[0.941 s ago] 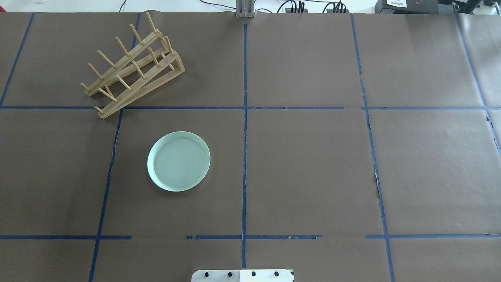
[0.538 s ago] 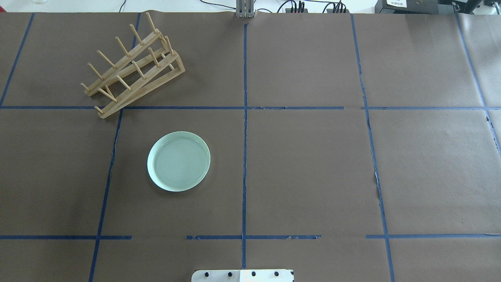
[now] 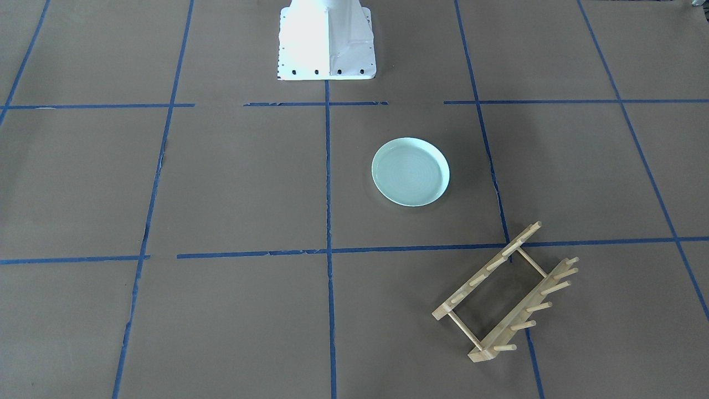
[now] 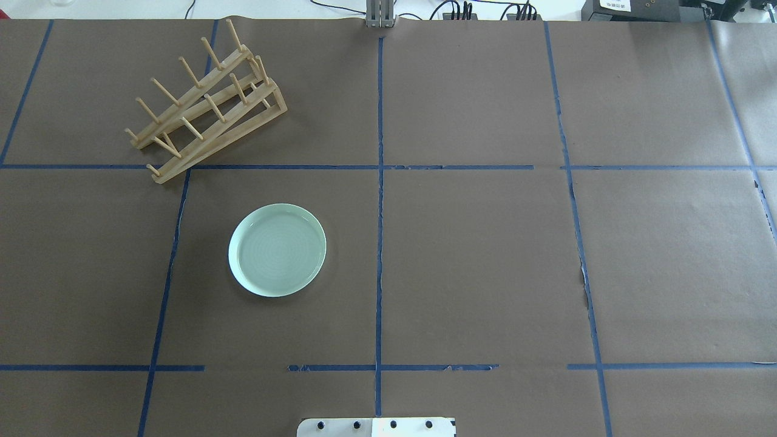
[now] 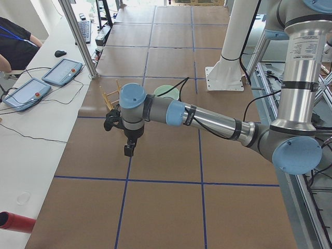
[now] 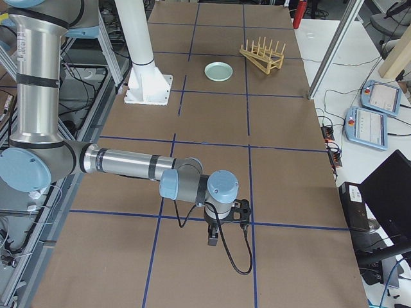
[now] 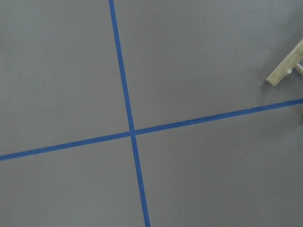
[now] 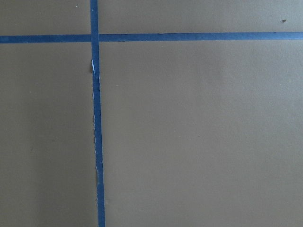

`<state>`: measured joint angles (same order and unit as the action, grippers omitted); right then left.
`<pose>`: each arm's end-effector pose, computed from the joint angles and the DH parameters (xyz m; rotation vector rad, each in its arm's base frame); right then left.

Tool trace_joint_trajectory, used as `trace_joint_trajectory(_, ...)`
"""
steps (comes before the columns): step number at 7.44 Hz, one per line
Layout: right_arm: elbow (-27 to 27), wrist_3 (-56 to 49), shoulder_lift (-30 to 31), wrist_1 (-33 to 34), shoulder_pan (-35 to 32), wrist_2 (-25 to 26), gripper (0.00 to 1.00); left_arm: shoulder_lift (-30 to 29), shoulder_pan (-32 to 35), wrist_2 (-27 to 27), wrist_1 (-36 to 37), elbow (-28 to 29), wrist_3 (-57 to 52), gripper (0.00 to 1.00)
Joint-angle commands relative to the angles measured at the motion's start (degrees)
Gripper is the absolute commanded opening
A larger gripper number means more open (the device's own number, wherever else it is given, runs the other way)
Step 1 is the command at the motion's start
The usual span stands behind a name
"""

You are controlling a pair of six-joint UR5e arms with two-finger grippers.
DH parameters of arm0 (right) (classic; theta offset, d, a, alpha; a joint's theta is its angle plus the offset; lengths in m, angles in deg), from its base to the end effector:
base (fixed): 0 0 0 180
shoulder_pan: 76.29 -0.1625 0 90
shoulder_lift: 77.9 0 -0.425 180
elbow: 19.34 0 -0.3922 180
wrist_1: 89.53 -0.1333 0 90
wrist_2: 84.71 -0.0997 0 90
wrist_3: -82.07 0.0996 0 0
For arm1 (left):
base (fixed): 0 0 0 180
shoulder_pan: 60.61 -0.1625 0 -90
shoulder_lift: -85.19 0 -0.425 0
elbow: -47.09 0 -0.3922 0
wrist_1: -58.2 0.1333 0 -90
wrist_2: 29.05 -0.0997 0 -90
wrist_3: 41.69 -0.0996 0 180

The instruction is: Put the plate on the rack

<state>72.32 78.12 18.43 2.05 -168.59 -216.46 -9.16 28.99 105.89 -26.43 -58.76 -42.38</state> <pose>0.0844 -0.4320 0.7016 -0.0644 -0.7325 0.0123 -0.0594 -0.5152 0.4935 0.2474 0.7794 0.1194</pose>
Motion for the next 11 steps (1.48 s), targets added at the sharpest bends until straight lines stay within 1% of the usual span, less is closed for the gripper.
trace_joint_trajectory(1, 0.0, 0.0, 0.0, 0.0, 0.01, 0.0, 1.0, -3.37, -5.28, -0.55, -0.01, -6.8, 12.05, 1.0)
trace_joint_trajectory(2, 0.0, 0.0, 0.0, 0.0, 0.01, 0.0, 1.0, -5.99, -8.18, -3.69, -0.1, -7.7, 17.77, 1.0)
trace_joint_trajectory(4, 0.0, 0.0, 0.0, 0.0, 0.01, 0.0, 1.0, -13.28, -15.56, -3.98, -0.01, -7.71, 30.77, 1.0)
trace_joint_trajectory(6, 0.0, 0.0, 0.0, 0.0, -0.07, 0.0, 1.0, -18.74, -22.94, -5.12, 0.08, -7.79, 44.3, 1.0)
trace_joint_trajectory(8, 0.0, 0.0, 0.0, 0.0, -0.07, 0.0, 1.0, -22.62, -34.26, -15.7, 0.16, -7.8, 55.56, 1.0)
trace_joint_trajectory(9, 0.0, 0.0, 0.0, 0.0, 0.01, 0.0, 1.0, -23.59, -38.67, -17.94, 0.16, -7.1, 59.45, 1.0)
trace_joint_trajectory(10, 0.0, 0.0, 0.0, 0.0, -0.07, 0.0, 1.0, -24.9, -41.84, -18.83, 0.16, -5.79, 62.27, 1.0)
trace_joint_trajectory(11, 0.0, 0.0, 0.0, 0.0, 0.01, 0.0, 1.0, -26.74, -47.1, -24.06, 0.16, -3.95, 66.3, 1.0)
